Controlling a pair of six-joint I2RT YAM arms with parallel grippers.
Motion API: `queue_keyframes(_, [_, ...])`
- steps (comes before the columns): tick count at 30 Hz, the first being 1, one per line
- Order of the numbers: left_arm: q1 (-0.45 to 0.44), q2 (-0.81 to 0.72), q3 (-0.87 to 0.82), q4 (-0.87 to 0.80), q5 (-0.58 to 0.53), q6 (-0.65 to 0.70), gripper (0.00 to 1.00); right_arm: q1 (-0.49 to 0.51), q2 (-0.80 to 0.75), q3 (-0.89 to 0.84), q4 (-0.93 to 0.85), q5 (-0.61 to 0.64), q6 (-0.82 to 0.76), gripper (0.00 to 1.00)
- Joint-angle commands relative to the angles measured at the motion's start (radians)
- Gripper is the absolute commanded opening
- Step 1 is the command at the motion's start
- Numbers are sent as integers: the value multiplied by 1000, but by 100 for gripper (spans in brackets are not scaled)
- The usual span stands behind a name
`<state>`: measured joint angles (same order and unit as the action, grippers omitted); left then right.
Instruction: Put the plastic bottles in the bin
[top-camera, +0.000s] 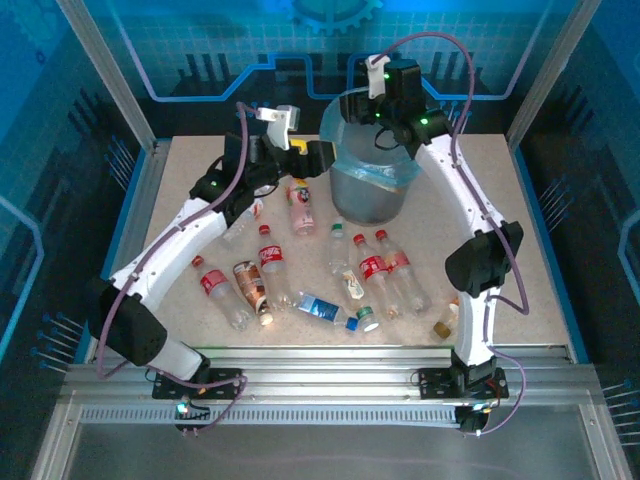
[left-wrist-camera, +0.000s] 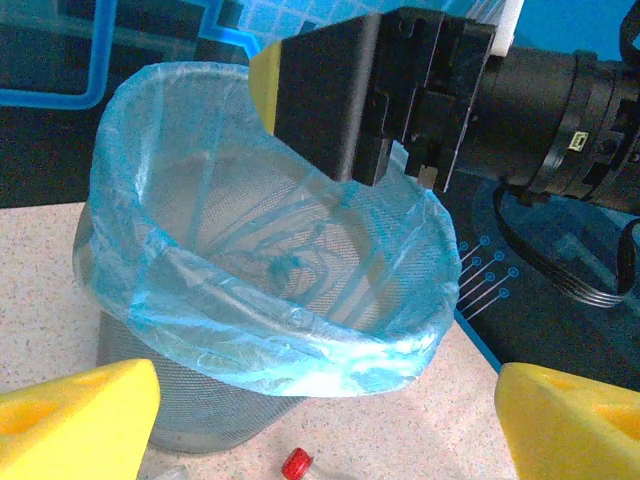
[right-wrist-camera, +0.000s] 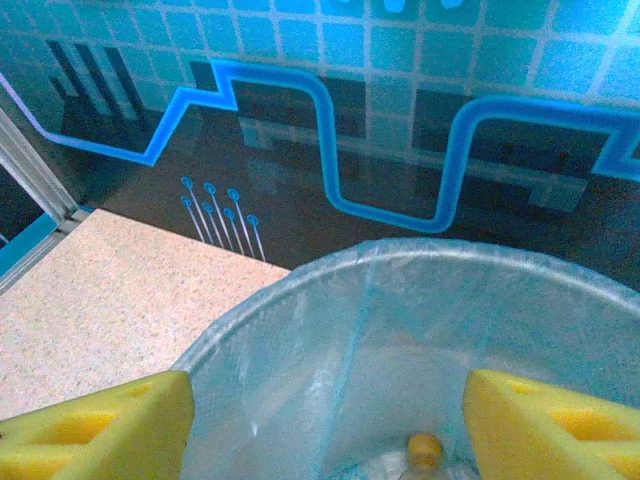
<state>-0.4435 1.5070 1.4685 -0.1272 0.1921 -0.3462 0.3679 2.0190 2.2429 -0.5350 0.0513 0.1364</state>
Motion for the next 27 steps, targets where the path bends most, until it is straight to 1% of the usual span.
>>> queue_keyframes(1, [-26,-40,-11,-22,4,64,88,3,-119,-55,-52,-28,39,73])
queue_keyframes(4, [-56,-49,-5,-52,-16,121,88,3,-204,-126,-81,-30,57,73])
queue_keyframes(7, [-105,-63,-13,-77,-40,198,88,-4,-306,-216,-142,-5,85,73])
queue_keyframes(11, [-191,-98,-73,-79,-49,325,88,-17,-532,-484,-158,74,164,75])
queue_keyframes(15, [-266,-140,-158,-56,-11,426,88,-45,-796,-818,-80,113,216,75])
queue_keyframes(16, [-284,-148,-175,-54,-4,454,88,-51,-848,-877,-76,129,223,74])
queue_keyframes(18, [-334,-164,-211,-45,4,518,89,-62,-948,-972,-131,203,261,74])
queue_keyframes(20, [-382,-171,-238,-38,13,558,89,-79,-1020,-1048,-202,246,286,75])
queue_keyframes(22, [-433,-171,-259,-28,14,577,89,-116,-1066,-1112,-283,270,321,78])
queue_keyframes(23, [-460,-166,-264,-18,11,574,89,-150,-1081,-1137,-332,266,345,80])
queue_keyframes(25, [-503,-145,-267,9,15,532,90,-245,-1094,-1169,-409,238,390,86])
queue_keyframes(27, [-538,-97,-242,34,31,468,90,-356,-1103,-1215,-432,165,424,89])
